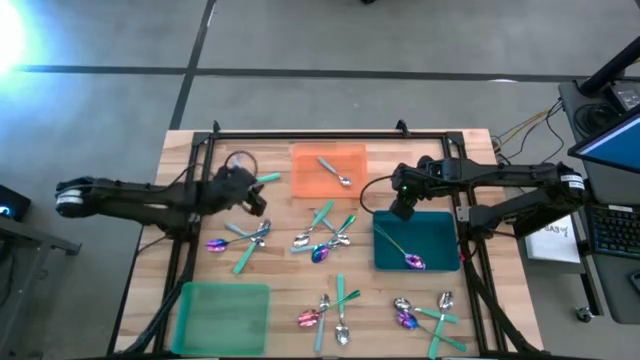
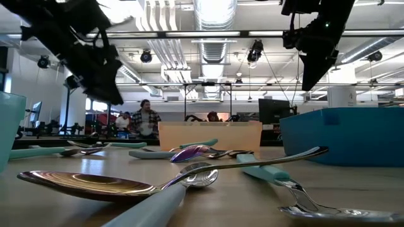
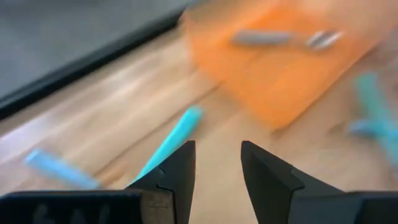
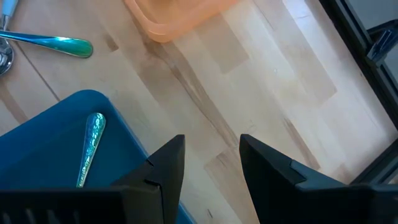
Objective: Sort silverware by color (type)
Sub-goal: Put the green spoon into the green bin
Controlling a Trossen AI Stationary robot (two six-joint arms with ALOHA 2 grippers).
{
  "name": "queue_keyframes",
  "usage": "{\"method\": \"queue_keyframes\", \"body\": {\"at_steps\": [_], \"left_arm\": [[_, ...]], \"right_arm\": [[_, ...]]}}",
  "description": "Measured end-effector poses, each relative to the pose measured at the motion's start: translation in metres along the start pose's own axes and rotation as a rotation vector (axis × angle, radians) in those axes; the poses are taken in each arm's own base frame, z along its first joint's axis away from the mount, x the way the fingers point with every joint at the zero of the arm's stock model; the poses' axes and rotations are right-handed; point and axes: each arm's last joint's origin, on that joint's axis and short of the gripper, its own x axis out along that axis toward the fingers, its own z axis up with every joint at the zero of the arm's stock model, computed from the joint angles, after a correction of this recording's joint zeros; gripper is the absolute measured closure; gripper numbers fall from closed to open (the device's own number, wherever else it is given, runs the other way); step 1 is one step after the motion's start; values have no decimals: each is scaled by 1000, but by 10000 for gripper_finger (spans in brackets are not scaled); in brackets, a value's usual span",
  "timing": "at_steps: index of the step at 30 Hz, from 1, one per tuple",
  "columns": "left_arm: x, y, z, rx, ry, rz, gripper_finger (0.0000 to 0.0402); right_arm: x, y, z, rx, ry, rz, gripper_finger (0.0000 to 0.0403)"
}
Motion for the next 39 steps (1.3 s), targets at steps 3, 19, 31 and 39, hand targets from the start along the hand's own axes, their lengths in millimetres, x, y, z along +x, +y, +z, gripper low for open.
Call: {"method": "queue_keyframes", "body": {"at_steps": [3, 19, 31, 39], "left_arm": [[14, 10, 4, 24, 104, -28, 288], [74, 66, -6, -64, 364, -86, 288], [105, 57, 14, 44, 414, -90, 288], [110, 52, 30, 103, 457, -98, 288]], "right_arm": [[0, 0, 0, 0, 0, 0, 257], [0, 0, 0, -1, 0, 0, 257], [0, 0, 0, -1, 1, 1, 257], [0, 0, 0, -2, 3, 3, 257]]}}
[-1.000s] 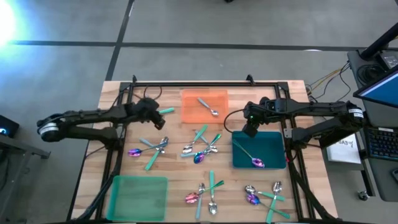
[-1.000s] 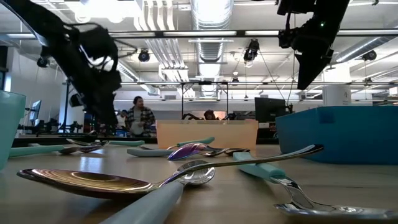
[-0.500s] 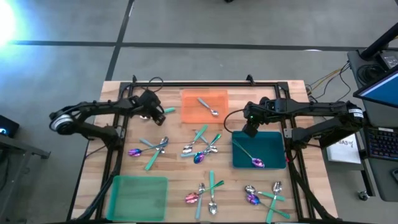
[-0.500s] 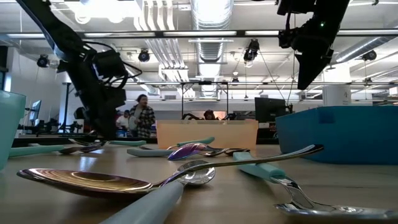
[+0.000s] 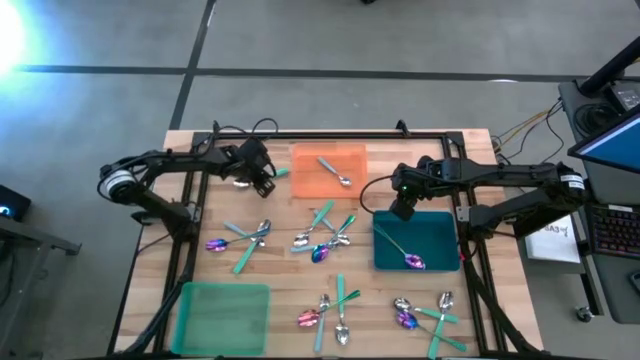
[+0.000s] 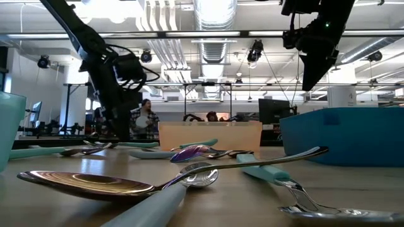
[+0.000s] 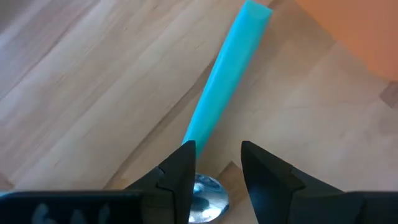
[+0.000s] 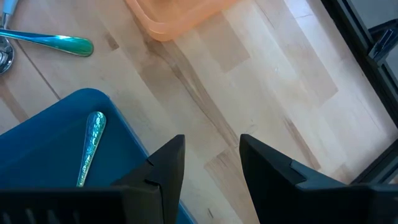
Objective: Sort silverware by color (type)
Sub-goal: Put the green spoon into the green bin
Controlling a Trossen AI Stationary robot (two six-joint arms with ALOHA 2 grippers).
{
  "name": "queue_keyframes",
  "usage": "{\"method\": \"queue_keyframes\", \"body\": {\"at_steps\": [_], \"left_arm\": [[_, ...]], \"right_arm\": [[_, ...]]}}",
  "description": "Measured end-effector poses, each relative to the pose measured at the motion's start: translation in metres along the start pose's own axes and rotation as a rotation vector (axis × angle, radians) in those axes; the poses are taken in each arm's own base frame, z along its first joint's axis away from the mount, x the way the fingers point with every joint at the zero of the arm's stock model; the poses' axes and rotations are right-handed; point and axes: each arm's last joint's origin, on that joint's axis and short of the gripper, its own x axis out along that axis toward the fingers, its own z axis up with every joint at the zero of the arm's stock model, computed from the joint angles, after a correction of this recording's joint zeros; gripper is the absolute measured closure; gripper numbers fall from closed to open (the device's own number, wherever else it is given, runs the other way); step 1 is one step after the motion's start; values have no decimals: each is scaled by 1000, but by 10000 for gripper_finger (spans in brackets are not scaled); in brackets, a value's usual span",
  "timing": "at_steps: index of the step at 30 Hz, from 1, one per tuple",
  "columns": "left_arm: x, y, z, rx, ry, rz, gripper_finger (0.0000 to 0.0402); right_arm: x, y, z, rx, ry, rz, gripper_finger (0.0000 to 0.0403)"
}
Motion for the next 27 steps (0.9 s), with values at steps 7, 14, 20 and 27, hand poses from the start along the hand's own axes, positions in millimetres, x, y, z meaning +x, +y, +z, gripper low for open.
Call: {"method": "queue_keyframes", "body": {"at_steps": [7, 14, 20, 27], "left_arm": [[2, 2, 0, 8, 10, 71, 288], [19, 2, -1, 11, 54, 77, 288], [24, 1, 4, 21, 78, 116, 290], [21, 0, 2, -17, 72, 88, 373]], "right_arm": [[0, 0, 0, -17, 0, 0, 257], [0, 0, 0, -24, -2, 0, 257], [0, 0, 0, -16, -1, 0, 257], [0, 0, 0, -12, -2, -1, 257]]}}
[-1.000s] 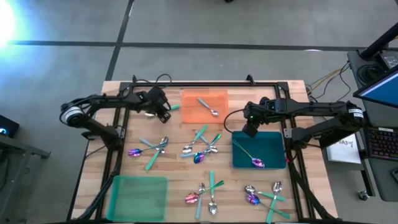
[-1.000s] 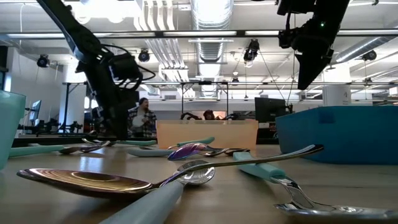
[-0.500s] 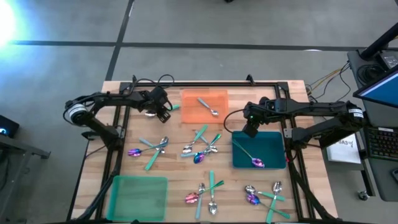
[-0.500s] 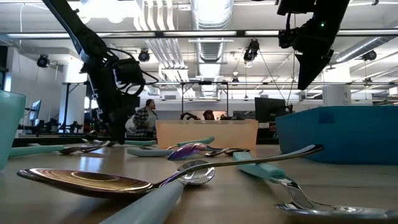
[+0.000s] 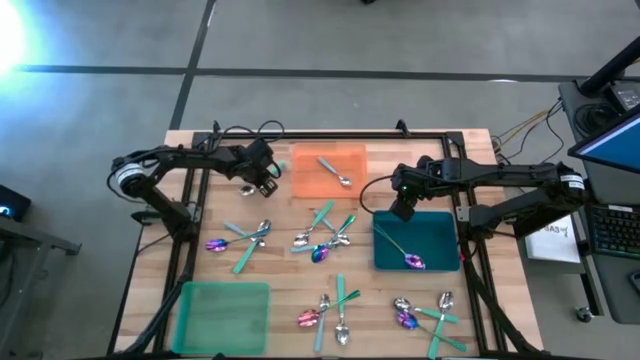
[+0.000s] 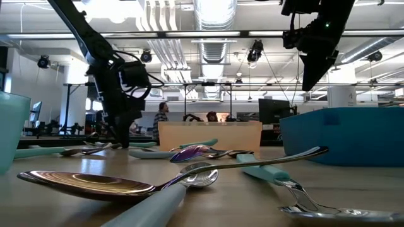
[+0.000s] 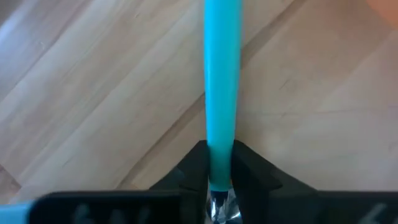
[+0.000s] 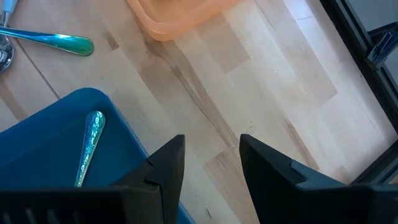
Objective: Sort silverware by color (type)
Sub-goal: Put the green spoon into the green bin
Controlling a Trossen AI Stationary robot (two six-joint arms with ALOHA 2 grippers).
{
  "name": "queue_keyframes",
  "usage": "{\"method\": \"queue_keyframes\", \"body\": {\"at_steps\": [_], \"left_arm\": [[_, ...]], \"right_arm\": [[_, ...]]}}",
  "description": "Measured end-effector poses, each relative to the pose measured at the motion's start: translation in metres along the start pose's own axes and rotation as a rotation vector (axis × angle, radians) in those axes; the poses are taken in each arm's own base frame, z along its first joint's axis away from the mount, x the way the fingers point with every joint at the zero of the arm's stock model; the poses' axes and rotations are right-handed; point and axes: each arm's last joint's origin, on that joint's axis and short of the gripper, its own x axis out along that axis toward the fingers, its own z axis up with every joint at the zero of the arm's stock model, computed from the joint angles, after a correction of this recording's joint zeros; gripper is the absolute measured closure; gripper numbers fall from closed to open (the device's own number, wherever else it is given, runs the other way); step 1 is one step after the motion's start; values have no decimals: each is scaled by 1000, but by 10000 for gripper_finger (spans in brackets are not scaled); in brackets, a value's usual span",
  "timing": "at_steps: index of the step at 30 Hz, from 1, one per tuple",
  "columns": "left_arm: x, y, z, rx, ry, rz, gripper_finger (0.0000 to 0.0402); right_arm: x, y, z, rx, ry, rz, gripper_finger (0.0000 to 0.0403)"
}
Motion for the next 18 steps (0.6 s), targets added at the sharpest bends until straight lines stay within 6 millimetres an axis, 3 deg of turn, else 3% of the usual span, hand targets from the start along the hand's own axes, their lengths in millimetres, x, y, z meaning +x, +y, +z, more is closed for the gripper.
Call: {"method": "queue_keyframes", "body": {"at_steps": [9, 14, 18], "left_arm": [[-7, 1, 6, -27, -13, 22, 376], [-27, 1, 14, -30, -62, -3, 376], [-48, -7, 14, -4, -86, -157, 376]], "right_arm": [[0, 0, 0, -5, -1, -3, 257], [0, 0, 0, -5, -1, -3, 257], [0, 0, 0, -10, -1, -3, 257]]}}
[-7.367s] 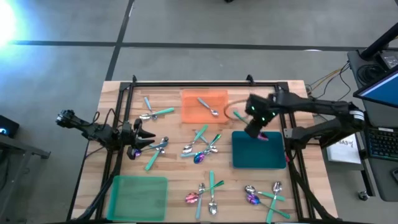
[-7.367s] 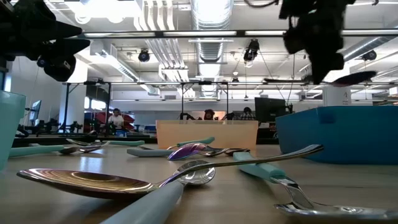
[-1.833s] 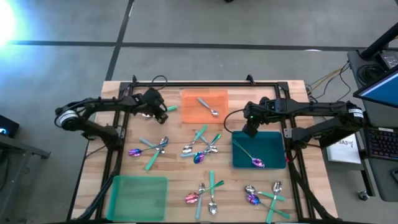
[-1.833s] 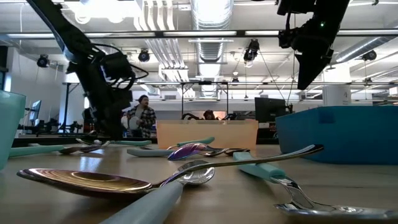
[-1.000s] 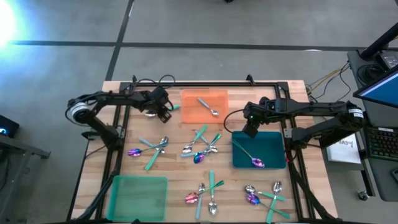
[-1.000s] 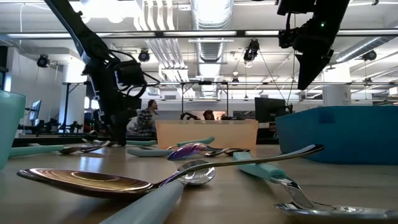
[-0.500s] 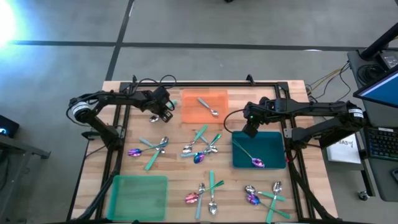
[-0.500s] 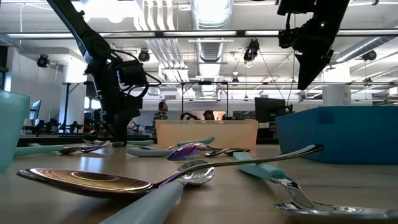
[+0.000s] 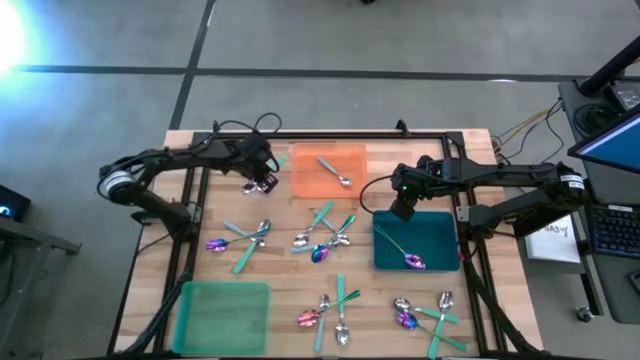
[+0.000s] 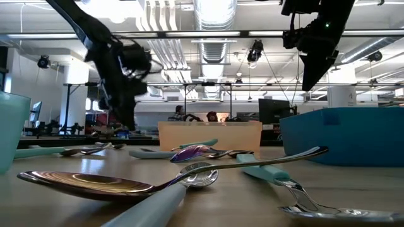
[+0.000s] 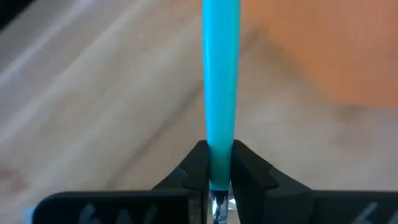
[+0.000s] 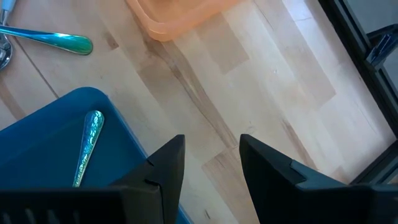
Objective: Sort silverware by color (type)
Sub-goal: Put the green spoon into the green bin
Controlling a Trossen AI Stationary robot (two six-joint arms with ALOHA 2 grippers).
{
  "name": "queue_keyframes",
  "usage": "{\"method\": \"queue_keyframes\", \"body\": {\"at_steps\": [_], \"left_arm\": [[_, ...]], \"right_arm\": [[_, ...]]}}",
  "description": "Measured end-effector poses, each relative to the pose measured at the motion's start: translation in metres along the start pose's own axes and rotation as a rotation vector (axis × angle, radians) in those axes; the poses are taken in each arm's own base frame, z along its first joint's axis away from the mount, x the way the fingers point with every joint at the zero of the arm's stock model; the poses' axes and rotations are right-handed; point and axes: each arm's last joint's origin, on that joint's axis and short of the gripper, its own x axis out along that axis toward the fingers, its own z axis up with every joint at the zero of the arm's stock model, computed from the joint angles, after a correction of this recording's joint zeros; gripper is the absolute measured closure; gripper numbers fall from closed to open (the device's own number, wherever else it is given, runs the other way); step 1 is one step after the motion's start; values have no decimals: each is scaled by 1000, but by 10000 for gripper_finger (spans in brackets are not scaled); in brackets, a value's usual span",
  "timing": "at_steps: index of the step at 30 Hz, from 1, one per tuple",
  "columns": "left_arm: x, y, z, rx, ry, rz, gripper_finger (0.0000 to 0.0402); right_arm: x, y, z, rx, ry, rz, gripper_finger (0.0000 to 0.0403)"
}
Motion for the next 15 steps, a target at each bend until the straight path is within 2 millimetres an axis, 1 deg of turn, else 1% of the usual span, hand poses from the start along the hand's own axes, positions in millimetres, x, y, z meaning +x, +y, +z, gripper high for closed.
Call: {"method": "queue_keyframes", "body": {"at_steps": [3, 7, 12, 15], "left_arm": [[-18, -18, -4, 17, -19, -164, 376], [-48, -50, -15, 51, -50, -312, 374], [-87, -95, -42, 106, -62, -468, 368], [-108, -114, -65, 112, -7, -548, 367]], "right_arm": [[0, 0, 0, -1, -1, 0, 257], [0, 0, 0, -1, -4, 1, 257], [0, 0, 1, 0, -6, 2, 257], [0, 0, 1, -2, -7, 2, 257]]}}
